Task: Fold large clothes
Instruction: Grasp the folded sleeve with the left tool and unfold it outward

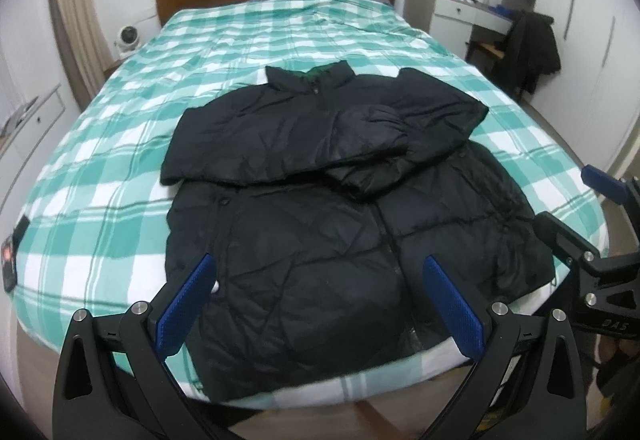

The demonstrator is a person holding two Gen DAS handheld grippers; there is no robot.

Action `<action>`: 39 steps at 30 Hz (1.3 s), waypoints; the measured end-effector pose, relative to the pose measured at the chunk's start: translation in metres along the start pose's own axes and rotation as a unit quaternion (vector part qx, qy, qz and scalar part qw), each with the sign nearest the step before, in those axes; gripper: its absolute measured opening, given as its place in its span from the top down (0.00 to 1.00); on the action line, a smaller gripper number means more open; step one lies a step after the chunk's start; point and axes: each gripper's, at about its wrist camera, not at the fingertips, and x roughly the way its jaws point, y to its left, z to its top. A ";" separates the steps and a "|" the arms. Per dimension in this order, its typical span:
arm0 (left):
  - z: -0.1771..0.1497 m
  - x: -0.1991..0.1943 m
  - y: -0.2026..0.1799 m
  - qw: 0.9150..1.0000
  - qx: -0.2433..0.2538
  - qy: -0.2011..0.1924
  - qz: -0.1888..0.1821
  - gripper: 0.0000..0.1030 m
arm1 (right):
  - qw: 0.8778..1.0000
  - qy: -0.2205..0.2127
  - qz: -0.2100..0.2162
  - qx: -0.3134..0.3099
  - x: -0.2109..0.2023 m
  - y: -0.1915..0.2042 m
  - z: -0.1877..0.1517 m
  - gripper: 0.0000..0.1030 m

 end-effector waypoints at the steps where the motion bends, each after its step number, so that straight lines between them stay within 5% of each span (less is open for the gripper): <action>1: 0.003 0.004 -0.001 1.000 0.006 0.002 -0.004 0.00 | 1.000 0.001 -0.001 0.002 0.001 -0.001 -0.001 0.00; 12: 0.100 0.096 -0.053 0.989 0.111 0.020 -0.096 0.00 | 0.999 0.011 -0.011 0.033 0.006 -0.027 -0.016 0.00; 18: 0.120 0.198 -0.081 0.981 0.143 0.102 -0.087 0.02 | 0.998 0.025 -0.035 0.052 0.007 -0.050 -0.027 0.00; 21: 0.118 0.223 -0.075 0.979 0.126 0.125 -0.097 0.28 | 0.997 0.036 -0.046 0.057 0.009 -0.059 -0.033 0.00; 23: 0.119 0.218 -0.065 0.981 0.104 0.111 -0.120 0.55 | 0.996 0.041 -0.052 0.061 0.011 -0.064 -0.035 0.00; 26: 0.121 0.194 -0.048 0.984 0.082 0.089 -0.130 0.72 | 0.996 0.046 -0.052 0.061 0.016 -0.065 -0.036 0.00; 33: 0.127 0.091 0.047 0.992 -0.003 0.002 -0.123 0.73 | 1.000 0.017 0.024 -0.002 0.034 -0.034 -0.015 0.00; 39: 0.105 0.006 0.187 0.988 -0.128 -0.066 -0.051 0.73 | 0.991 -0.012 0.081 -0.109 0.063 0.020 0.017 0.00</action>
